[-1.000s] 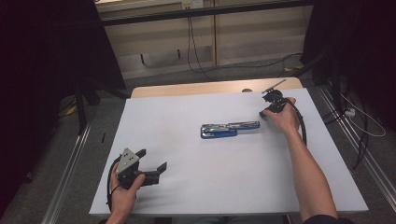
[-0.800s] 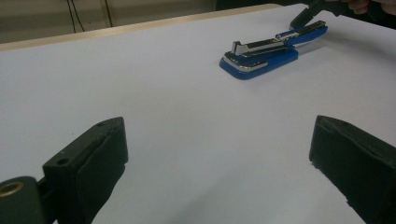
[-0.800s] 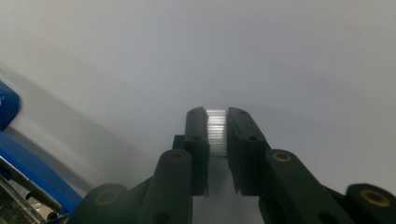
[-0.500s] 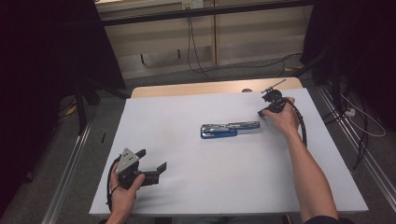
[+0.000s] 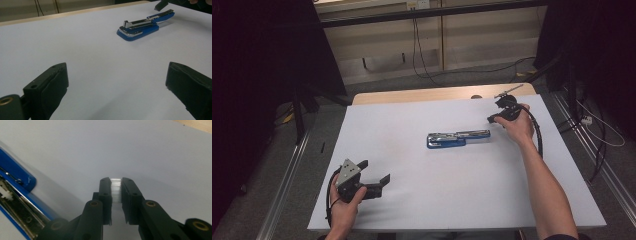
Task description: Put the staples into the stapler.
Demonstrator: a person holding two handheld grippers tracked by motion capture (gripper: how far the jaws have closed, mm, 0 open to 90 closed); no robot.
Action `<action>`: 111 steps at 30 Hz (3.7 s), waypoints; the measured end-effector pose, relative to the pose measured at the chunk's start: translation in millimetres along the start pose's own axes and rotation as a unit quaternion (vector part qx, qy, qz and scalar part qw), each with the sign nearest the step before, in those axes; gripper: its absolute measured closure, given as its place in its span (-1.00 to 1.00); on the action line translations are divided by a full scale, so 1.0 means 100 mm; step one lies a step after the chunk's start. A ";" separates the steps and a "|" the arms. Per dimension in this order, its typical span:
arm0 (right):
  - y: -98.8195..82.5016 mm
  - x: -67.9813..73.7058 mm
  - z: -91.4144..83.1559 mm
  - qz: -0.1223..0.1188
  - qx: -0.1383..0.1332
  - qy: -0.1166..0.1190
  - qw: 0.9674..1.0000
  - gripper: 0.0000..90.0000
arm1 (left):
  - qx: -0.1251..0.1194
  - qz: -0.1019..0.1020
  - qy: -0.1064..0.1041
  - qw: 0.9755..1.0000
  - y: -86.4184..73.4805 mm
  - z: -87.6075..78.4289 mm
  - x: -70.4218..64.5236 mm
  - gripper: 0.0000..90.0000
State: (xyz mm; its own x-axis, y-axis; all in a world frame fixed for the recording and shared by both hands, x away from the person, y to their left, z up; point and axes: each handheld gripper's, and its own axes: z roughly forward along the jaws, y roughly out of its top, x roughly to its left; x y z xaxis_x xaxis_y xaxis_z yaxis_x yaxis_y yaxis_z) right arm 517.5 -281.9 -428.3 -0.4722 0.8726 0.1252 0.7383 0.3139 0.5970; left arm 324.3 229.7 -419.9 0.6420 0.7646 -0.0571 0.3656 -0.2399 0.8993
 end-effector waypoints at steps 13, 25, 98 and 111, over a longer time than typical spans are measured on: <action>-0.02 0.09 -0.07 -0.015 -0.048 0.030 0.998 0.76 | 0.002 0.001 0.001 1.000 0.00 0.01 0.00 -0.90; 0.03 0.23 -0.15 -0.022 -0.090 0.060 0.994 0.76 | 0.002 0.002 -0.005 1.000 0.00 0.01 0.00 -0.89; 0.29 1.09 -0.17 -0.137 -0.131 0.168 0.967 0.76 | 0.001 0.003 0.000 1.000 0.01 0.01 0.00 -0.90; 0.40 1.23 -0.07 -0.153 -0.120 0.177 0.965 0.76 | 0.001 0.003 0.000 1.000 0.01 0.00 0.00 -0.90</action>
State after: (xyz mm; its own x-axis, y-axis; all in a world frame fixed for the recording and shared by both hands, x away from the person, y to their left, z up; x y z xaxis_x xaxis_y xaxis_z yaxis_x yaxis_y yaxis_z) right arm 485.3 -164.2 -383.7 -0.8169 0.5569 0.1502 0.4244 0.4039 0.8104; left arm 324.7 230.1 -419.4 0.6443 0.7630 -0.0525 0.3632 -0.2448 0.8990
